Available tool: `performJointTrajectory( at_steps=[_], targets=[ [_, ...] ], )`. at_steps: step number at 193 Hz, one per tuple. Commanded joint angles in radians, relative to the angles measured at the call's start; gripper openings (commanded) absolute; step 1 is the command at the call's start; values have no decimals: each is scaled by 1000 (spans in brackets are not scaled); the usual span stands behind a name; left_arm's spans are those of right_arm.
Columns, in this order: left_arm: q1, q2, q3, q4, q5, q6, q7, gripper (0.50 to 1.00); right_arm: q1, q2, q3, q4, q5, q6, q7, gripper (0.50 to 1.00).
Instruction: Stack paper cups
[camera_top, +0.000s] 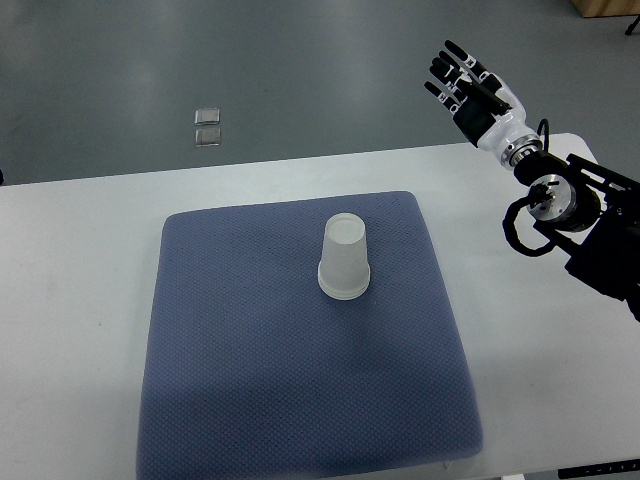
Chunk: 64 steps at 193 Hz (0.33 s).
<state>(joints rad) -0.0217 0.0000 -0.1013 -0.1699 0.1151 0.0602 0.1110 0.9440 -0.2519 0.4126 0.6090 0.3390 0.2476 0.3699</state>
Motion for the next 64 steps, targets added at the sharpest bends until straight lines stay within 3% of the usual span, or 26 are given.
performJointTrajectory(
  at_steps=[1, 64],
  targets=[
    [-1, 0, 0, 0, 0, 0, 3, 1000, -5, 0, 0, 0, 0, -1, 0, 913],
    [-4, 0, 0, 4, 0, 3, 1, 1000, -11, -1, 2, -2, 0, -1, 1, 913]
  ],
)
